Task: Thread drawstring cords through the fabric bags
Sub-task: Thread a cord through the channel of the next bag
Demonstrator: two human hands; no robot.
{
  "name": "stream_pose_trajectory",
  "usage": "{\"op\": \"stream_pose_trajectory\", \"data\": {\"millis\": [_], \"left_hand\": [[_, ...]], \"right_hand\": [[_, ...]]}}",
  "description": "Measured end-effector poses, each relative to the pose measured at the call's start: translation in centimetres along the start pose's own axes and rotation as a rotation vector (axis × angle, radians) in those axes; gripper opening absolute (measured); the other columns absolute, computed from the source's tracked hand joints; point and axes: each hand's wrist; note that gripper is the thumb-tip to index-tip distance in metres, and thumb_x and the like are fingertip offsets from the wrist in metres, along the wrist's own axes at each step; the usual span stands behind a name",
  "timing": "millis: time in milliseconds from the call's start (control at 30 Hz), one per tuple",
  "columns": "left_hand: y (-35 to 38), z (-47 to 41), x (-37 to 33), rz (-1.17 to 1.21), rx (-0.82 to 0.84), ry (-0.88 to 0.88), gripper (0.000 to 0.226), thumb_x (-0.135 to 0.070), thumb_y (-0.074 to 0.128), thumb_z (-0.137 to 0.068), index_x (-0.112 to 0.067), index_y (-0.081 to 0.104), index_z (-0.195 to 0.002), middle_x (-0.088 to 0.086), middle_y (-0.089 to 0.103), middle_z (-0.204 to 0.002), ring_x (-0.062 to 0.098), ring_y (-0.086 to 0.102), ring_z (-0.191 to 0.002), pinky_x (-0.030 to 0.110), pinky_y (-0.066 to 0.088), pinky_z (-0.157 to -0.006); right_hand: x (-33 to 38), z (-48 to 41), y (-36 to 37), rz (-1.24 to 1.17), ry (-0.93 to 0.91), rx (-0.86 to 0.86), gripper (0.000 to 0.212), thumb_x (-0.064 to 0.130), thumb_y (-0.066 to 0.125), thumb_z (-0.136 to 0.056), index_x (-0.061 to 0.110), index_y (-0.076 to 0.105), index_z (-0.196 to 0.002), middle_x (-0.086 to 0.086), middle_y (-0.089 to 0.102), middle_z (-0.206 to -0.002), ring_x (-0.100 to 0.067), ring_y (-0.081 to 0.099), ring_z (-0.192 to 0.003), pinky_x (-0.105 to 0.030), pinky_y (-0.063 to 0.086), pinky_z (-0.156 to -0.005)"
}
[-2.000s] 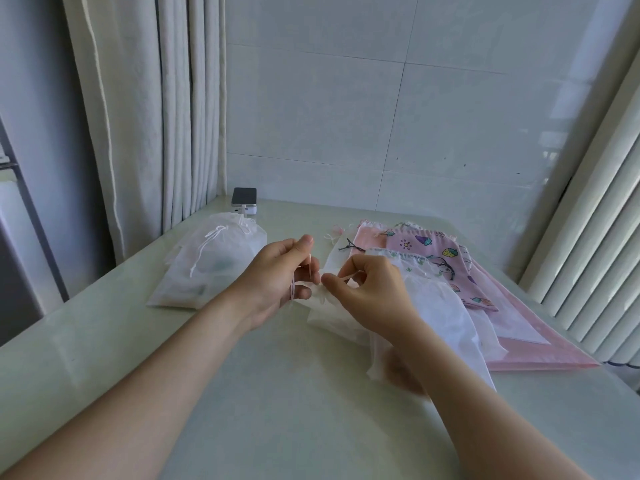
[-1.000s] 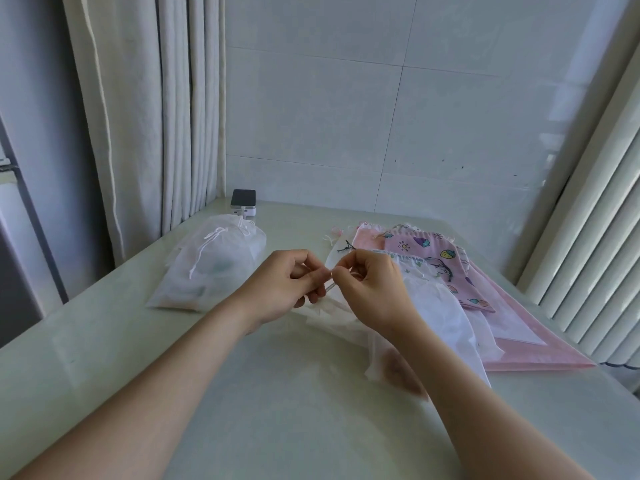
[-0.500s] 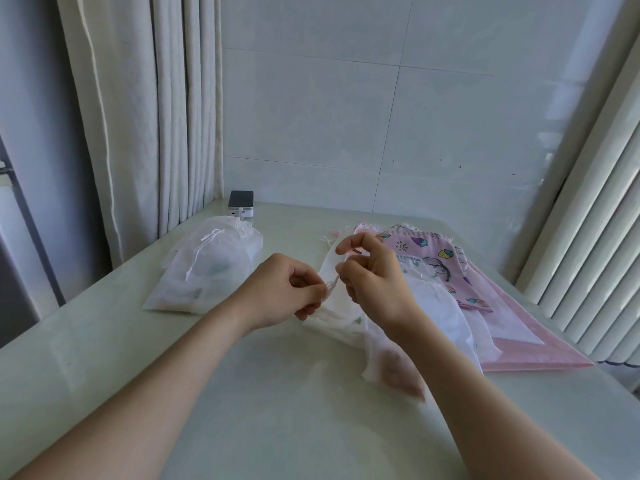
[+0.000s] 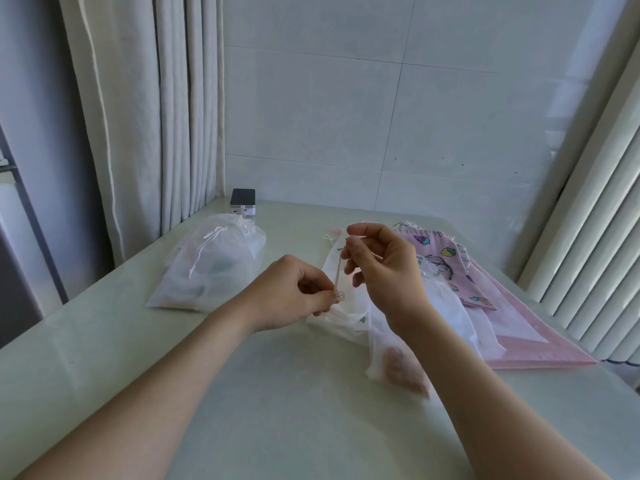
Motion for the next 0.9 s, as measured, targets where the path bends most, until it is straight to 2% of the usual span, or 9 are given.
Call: {"op": "stream_pose_trajectory", "data": {"millis": [100,167,267,367,467,567,700,833,900], "left_hand": [[0.1,-0.1,0.1,0.021,-0.027,-0.01,0.016,-0.023,0.074,-0.096,-0.019,0.081,-0.082,0.002,0.075,-0.075,0.01,0.067,-0.068,0.025,0.055,-0.07],[0.2,-0.2,0.1,0.054,-0.055,-0.034,0.019,-0.017,0.069,-0.097,-0.017,0.081,-0.083,0.003,0.076,-0.076,0.011,0.068,-0.069,0.03,0.056,-0.074],[0.5,-0.4,0.1,0.109,-0.106,-0.073,0.019,-0.019,0.069,-0.098,-0.015,0.081,-0.083,0.005,0.076,-0.076,0.011,0.066,-0.068,0.023,0.049,-0.066],[0.6,-0.6,0.3,0.19,-0.139,-0.102,0.02,-0.02,0.067,-0.099,-0.015,0.081,-0.085,0.003,0.075,-0.076,0.009,0.066,-0.069,0.025,0.048,-0.065],[0.5,-0.7,0.4,0.242,-0.142,-0.116,0.02,-0.016,0.065,-0.101,-0.011,0.08,-0.089,-0.005,0.069,-0.067,0.005,0.061,-0.062,0.02,0.047,-0.062],[0.6,-0.8,0.5,0.289,-0.143,-0.128,0.016,-0.017,0.069,-0.1,-0.01,0.081,-0.092,-0.006,0.066,-0.065,0.006,0.059,-0.061,0.016,0.047,-0.06],[0.8,-1.0,0.6,0.345,-0.126,-0.133,0.016,-0.023,0.071,-0.099,-0.014,0.082,-0.091,-0.002,0.068,-0.073,0.007,0.058,-0.066,0.02,0.05,-0.067],[0.9,-1.1,0.7,0.393,-0.154,-0.168,0.017,-0.024,0.073,-0.097,-0.015,0.084,-0.089,0.004,0.072,-0.079,0.011,0.06,-0.071,0.022,0.05,-0.069],[0.9,-1.2,0.9,0.388,-0.156,-0.192,0.018,-0.021,0.071,-0.097,-0.013,0.084,-0.089,0.006,0.073,-0.081,0.012,0.058,-0.07,0.018,0.048,-0.066]], "right_hand": [[-0.5,-0.1,0.0,0.037,-0.051,0.009,0.019,0.006,0.058,-0.104,0.014,0.065,-0.12,-0.004,0.078,-0.093,-0.02,0.073,-0.085,-0.036,0.058,-0.069],[-0.9,-0.4,-0.1,0.073,-0.083,0.016,0.029,0.005,0.057,-0.104,0.018,0.061,-0.129,0.003,0.078,-0.111,-0.016,0.073,-0.101,-0.037,0.06,-0.084],[-1.5,-0.5,-0.6,0.252,-0.137,0.028,0.043,0.007,0.06,-0.1,0.027,0.058,-0.138,0.008,0.069,-0.13,-0.008,0.069,-0.113,-0.036,0.058,-0.096],[-1.7,0.1,-0.7,0.529,-0.254,0.109,0.035,0.015,0.067,-0.093,0.027,0.067,-0.126,0.013,0.07,-0.116,-0.005,0.068,-0.103,-0.035,0.06,-0.083],[-1.5,0.9,-0.1,0.651,-0.38,0.209,0.029,0.034,0.068,-0.08,0.024,0.074,-0.107,0.013,0.071,-0.093,-0.007,0.067,-0.088,-0.03,0.057,-0.073],[-1.7,0.6,-0.1,0.759,-0.421,0.245,0.032,0.04,0.075,-0.08,0.023,0.074,-0.107,0.014,0.068,-0.087,-0.006,0.065,-0.084,-0.03,0.056,-0.07],[-1.9,0.2,-0.1,0.828,-0.473,0.204,0.018,0.027,0.085,-0.083,0.019,0.079,-0.099,0.006,0.07,-0.084,-0.011,0.065,-0.077,-0.037,0.056,-0.069],[-1.9,0.2,0.4,0.95,-0.53,0.219,0.006,0.014,0.08,-0.086,0.015,0.08,-0.092,-0.004,0.067,-0.082,-0.026,0.064,-0.071,-0.045,0.055,-0.062],[-2.2,0.2,0.6,1.022,-0.522,0.231,0.01,0.009,0.076,-0.088,0.018,0.079,-0.089,-0.003,0.062,-0.08,-0.027,0.062,-0.068,-0.046,0.054,-0.059]]}}
Point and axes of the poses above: each hand's wrist, its own z-axis away from the middle knuckle, its own y-axis out of the palm, x = y × z
